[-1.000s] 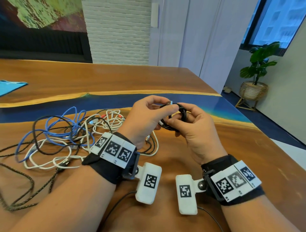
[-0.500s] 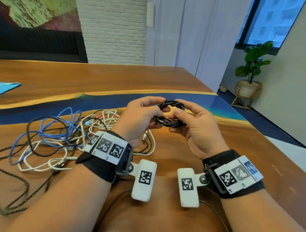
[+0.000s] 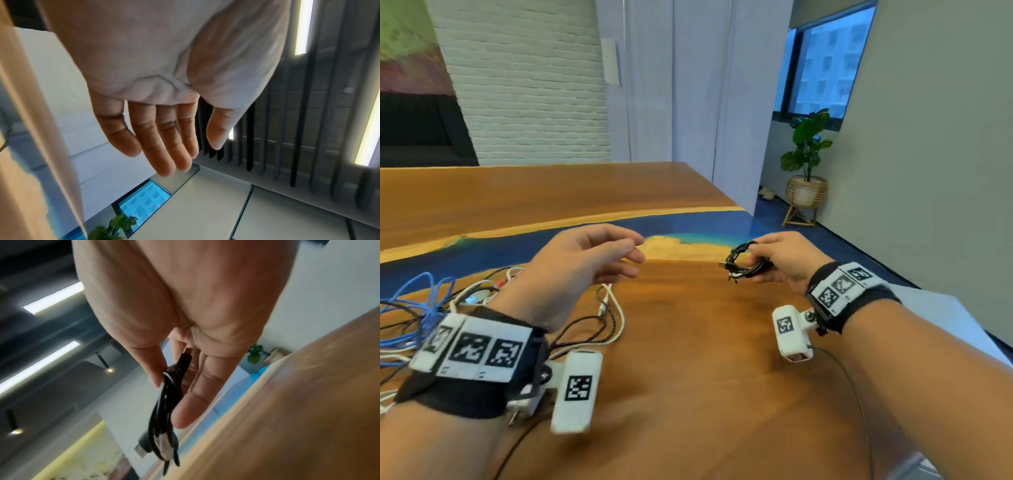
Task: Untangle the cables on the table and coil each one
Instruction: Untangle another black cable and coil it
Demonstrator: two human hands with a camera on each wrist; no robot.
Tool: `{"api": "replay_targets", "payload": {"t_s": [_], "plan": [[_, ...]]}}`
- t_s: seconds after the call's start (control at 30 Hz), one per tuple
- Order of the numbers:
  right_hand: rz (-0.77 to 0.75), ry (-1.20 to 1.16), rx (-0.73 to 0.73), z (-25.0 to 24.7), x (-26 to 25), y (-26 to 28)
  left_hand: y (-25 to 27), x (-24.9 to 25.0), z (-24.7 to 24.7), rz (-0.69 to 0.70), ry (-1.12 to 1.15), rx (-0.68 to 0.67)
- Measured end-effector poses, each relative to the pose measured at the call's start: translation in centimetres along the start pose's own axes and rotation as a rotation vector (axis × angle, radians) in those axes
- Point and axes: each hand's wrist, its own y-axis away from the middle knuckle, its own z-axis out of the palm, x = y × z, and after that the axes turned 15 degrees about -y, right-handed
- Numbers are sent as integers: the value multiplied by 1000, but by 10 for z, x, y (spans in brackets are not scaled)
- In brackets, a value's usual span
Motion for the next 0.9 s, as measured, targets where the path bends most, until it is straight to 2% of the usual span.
{"api": "replay_targets", "payload": {"t_s": [0.13, 0.2, 0.27, 0.3, 0.37, 0.4, 0.47, 0.53, 0.6, 0.67, 0.73, 0.83, 0.9], "plan": [[99, 28, 47, -22, 13, -12, 27, 15, -2, 124, -105, -53], [102, 77, 75, -24, 21, -21, 43, 14, -5, 152, -157, -51], [68, 298, 31, -28, 27, -26, 57, 10, -8, 145, -195, -39], [140, 390, -13, -30, 23, -24, 63, 7, -12, 132, -204, -26], [52, 769, -20, -38, 27, -25, 71, 1, -21, 92, -208, 12], [64, 774, -32, -41, 25, -25, 73, -2, -26, 70, -201, 32], [22, 721, 68, -35, 22, -30, 79, -6, -40, 35, -178, 86], [1, 807, 109, -25, 16, -24, 82, -10, -54, 6, -162, 143], [-102, 893, 93, -7, 9, -16, 83, -12, -67, -38, -156, 168], [-222, 871, -7, 26, -1, -1, 80, -12, -79, -82, -140, 192], [-312, 852, -185, 70, -7, 17, 76, -14, -88, -115, -161, 216], [-417, 878, -526, 140, -11, 53, 68, -19, -97, -127, -191, 235], [-434, 965, -753, 179, -9, 70, 63, -24, -99, -137, -202, 227]]}}
